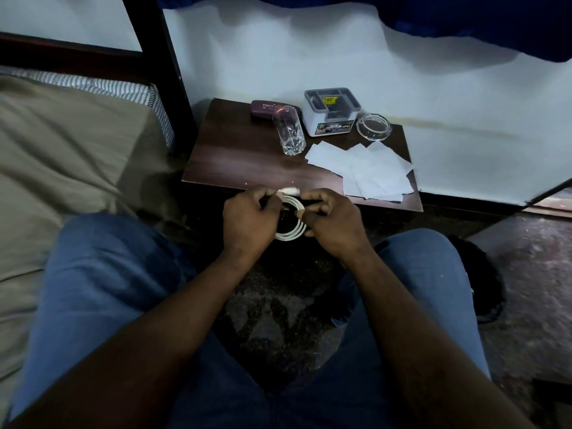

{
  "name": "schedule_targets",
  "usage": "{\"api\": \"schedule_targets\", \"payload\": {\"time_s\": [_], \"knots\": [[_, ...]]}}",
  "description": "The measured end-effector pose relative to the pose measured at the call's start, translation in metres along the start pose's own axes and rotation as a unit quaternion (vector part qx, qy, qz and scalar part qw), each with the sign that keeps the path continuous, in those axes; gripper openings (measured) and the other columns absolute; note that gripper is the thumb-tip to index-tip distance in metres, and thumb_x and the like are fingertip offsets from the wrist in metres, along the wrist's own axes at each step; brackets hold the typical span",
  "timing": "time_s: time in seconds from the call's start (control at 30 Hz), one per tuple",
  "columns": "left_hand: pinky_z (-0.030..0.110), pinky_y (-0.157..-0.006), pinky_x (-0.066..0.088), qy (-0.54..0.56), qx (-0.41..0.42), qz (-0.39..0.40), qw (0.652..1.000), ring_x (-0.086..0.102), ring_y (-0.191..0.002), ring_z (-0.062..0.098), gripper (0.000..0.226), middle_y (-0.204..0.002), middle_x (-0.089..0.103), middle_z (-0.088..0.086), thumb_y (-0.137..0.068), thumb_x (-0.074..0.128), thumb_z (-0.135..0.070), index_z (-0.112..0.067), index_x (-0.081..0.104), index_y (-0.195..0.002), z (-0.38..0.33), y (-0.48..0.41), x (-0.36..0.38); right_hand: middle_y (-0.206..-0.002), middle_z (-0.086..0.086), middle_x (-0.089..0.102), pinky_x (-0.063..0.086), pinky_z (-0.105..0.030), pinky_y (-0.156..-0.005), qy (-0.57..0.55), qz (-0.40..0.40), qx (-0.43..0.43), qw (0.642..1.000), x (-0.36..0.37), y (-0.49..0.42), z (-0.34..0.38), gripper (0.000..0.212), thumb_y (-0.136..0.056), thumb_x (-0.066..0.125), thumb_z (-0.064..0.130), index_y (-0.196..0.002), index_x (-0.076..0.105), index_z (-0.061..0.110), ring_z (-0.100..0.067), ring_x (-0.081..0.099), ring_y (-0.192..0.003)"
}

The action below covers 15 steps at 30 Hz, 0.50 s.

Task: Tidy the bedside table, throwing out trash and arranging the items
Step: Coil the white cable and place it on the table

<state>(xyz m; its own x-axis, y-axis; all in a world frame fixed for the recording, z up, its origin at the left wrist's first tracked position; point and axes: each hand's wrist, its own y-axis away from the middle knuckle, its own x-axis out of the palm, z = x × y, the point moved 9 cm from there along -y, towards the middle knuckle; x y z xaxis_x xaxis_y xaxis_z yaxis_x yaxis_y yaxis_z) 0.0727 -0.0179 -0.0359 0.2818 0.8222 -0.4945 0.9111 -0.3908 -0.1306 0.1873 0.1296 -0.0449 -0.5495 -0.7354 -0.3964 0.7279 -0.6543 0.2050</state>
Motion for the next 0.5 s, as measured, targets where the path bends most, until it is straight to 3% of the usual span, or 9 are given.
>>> {"api": "schedule_targets", "payload": {"time_s": [0.07,0.13,0.2,0.27,0.33,0.37,0.43,0.5], "knots": [[0.023,-0.064,0.054,0.160,-0.123,-0.002,0.979,0.072,-0.066,0.005,0.017,-0.070,0.077,-0.007,-0.089,0.068,-0.019,-0.019,0.078,-0.076,0.020,0.000,0.007,-0.094,-0.004,0.078,0.062,-0.024,-0.063,0.001,0.003,-0.002,1.000,0.003,0.000,0.001,0.024,-0.093,0.076,0.007,-0.116,0.074,0.014,-0.011,0.073,-0.077],[0.018,-0.056,0.053,0.307,-0.213,0.012,0.927,0.069,-0.061,0.002,0.017,-0.067,0.076,-0.006,-0.090,0.068,-0.006,-0.014,0.078,-0.079,0.033,0.004,0.018,-0.090,-0.001,0.079,0.065,-0.032,-0.069,0.006,-0.003,-0.012,1.000,0.004,0.000,0.004,0.021,-0.092,0.077,0.008,-0.111,0.074,0.015,-0.013,0.074,-0.074],[0.021,-0.053,0.054,0.354,-0.245,0.050,0.901,0.068,-0.059,0.006,0.009,-0.069,0.074,-0.003,-0.093,0.067,-0.003,-0.007,0.074,-0.089,0.035,0.006,0.027,-0.089,0.001,0.079,0.066,-0.042,-0.078,0.017,-0.007,-0.024,1.000,0.006,0.000,0.007,0.018,-0.091,0.077,0.009,-0.107,0.074,0.018,-0.018,0.076,-0.078],[0.026,-0.056,0.055,0.308,-0.221,0.074,0.923,0.069,-0.066,0.014,0.004,-0.078,0.073,0.002,-0.097,0.067,-0.008,-0.008,0.070,-0.100,0.034,0.002,0.025,-0.091,0.002,0.079,0.064,-0.047,-0.085,0.021,-0.012,-0.036,0.999,0.007,0.000,0.010,0.017,-0.090,0.077,0.009,-0.103,0.074,0.020,-0.018,0.076,-0.084],[0.029,-0.066,0.056,0.121,-0.105,0.085,0.983,0.072,-0.073,0.017,0.010,-0.084,0.076,0.000,-0.099,0.066,-0.019,-0.015,0.073,-0.104,0.024,-0.007,0.015,-0.092,0.003,0.079,0.063,-0.049,-0.087,0.016,-0.018,-0.045,0.999,0.008,-0.001,0.012,0.018,-0.091,0.077,0.008,-0.100,0.073,0.022,-0.015,0.076,-0.088],[0.030,-0.072,0.056,0.009,-0.032,0.090,0.995,0.073,-0.077,0.018,0.013,-0.086,0.078,-0.001,-0.099,0.065,-0.024,-0.019,0.074,-0.106,0.014,-0.010,0.012,-0.092,0.004,0.079,0.063,-0.049,-0.087,0.014,-0.023,-0.050,0.998,0.007,-0.001,0.013,0.018,-0.091,0.076,0.007,-0.098,0.072,0.024,-0.013,0.076,-0.088],[0.035,-0.079,0.057,-0.103,0.053,0.100,0.988,0.074,-0.087,0.022,0.017,-0.093,0.079,0.000,-0.097,0.066,-0.029,-0.022,0.074,-0.110,0.001,-0.011,0.010,-0.092,0.005,0.078,0.063,-0.046,-0.087,0.007,-0.036,-0.060,0.998,0.005,-0.003,0.014,0.020,-0.092,0.075,0.006,-0.096,0.071,0.025,-0.009,0.075,-0.087],[0.032,-0.083,0.056,-0.072,0.041,0.116,0.990,0.073,-0.092,0.017,0.021,-0.098,0.078,-0.002,-0.094,0.071,-0.028,-0.023,0.074,-0.114,0.002,-0.013,0.011,-0.094,0.006,0.079,0.063,-0.039,-0.086,-0.004,-0.049,-0.070,0.996,0.002,-0.005,0.015,0.018,-0.092,0.074,0.003,-0.097,0.072,0.020,-0.005,0.074,-0.087]]}}
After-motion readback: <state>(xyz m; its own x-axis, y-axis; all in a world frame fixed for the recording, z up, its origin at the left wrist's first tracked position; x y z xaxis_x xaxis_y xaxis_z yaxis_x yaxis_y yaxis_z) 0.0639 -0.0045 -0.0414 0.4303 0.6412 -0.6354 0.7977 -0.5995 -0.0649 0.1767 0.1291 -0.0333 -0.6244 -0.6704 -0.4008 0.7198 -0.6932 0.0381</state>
